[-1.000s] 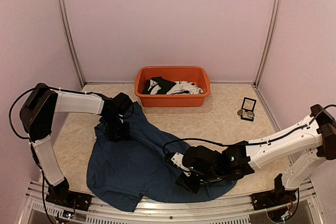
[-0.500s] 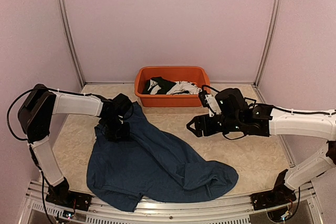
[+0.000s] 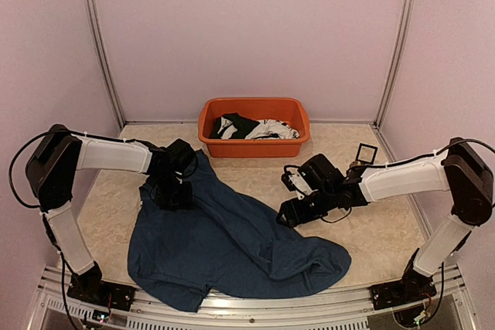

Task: Pin the brooch onto the clothing
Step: Flatten out the crumpled clothing at the center of the board.

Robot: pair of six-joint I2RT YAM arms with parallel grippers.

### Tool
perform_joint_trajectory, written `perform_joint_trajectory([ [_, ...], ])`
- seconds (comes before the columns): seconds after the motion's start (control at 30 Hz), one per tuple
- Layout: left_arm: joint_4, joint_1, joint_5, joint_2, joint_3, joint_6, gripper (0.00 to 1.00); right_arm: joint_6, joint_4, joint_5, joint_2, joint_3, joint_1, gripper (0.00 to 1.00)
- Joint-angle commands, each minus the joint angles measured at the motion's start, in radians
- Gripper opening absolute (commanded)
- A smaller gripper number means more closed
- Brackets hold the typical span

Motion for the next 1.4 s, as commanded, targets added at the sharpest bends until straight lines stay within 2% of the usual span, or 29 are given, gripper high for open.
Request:
perform_joint_trajectory([
  [0.0, -0.011, -0.011, 0.023, 0.003, -0.033, -0.009, 0.52, -0.033, 0.029, -0.145, 0.065, -0.031, -0.011, 0.61],
  [0.1, -0.009, -0.011, 0.023, -0.004, -0.037, -0.011, 0.52, -0.042, 0.037, -0.188, 0.094, -0.031, -0.011, 0.53],
  [0.13, -0.007, -0.013, 0.023, -0.005, -0.037, -0.013, 0.52, -0.041, 0.037, -0.189, 0.096, -0.031, -0.011, 0.44],
  [0.23, -0.005, -0.016, 0.024, -0.002, -0.038, -0.014, 0.52, -0.035, 0.041, -0.174, 0.089, -0.03, -0.02, 0.02],
  [0.27, -0.004, -0.018, 0.022, -0.002, -0.038, -0.014, 0.52, -0.033, 0.035, -0.152, 0.081, -0.024, -0.028, 0.0],
  [0.37, -0.004, -0.019, 0.02, 0.005, -0.035, -0.013, 0.52, -0.083, -0.106, 0.004, 0.059, 0.071, -0.056, 0.0],
  [0.53, -0.007, -0.019, 0.009, 0.015, -0.031, -0.012, 0.51, -0.217, -0.372, 0.468, 0.085, 0.38, -0.06, 0.0],
  [0.57, -0.007, -0.019, 0.009, 0.015, -0.031, -0.013, 0.51, -0.247, -0.389, 0.549, 0.093, 0.423, -0.044, 0.0],
  [0.67, -0.007, -0.022, 0.007, 0.011, -0.039, -0.016, 0.5, -0.325, -0.399, 0.645, 0.1, 0.489, 0.032, 0.0],
  [0.97, -0.012, -0.024, -0.013, -0.029, -0.081, -0.037, 0.49, -0.376, -0.485, 0.701, 0.21, 0.42, 0.496, 0.0],
  [1.03, -0.013, -0.023, -0.02, -0.041, -0.095, -0.042, 0.48, -0.371, -0.496, 0.656, 0.21, 0.406, 0.581, 0.0],
  [1.13, -0.013, -0.023, -0.026, -0.049, -0.108, -0.044, 0.47, -0.347, -0.495, 0.522, 0.171, 0.381, 0.629, 0.0],
  [1.3, -0.011, -0.024, -0.024, -0.052, -0.115, -0.047, 0.47, -0.261, -0.469, 0.399, 0.022, 0.33, 0.586, 0.5],
  [1.37, -0.011, -0.024, -0.022, -0.053, -0.114, -0.044, 0.47, -0.222, -0.415, 0.331, -0.066, 0.295, 0.527, 0.56],
])
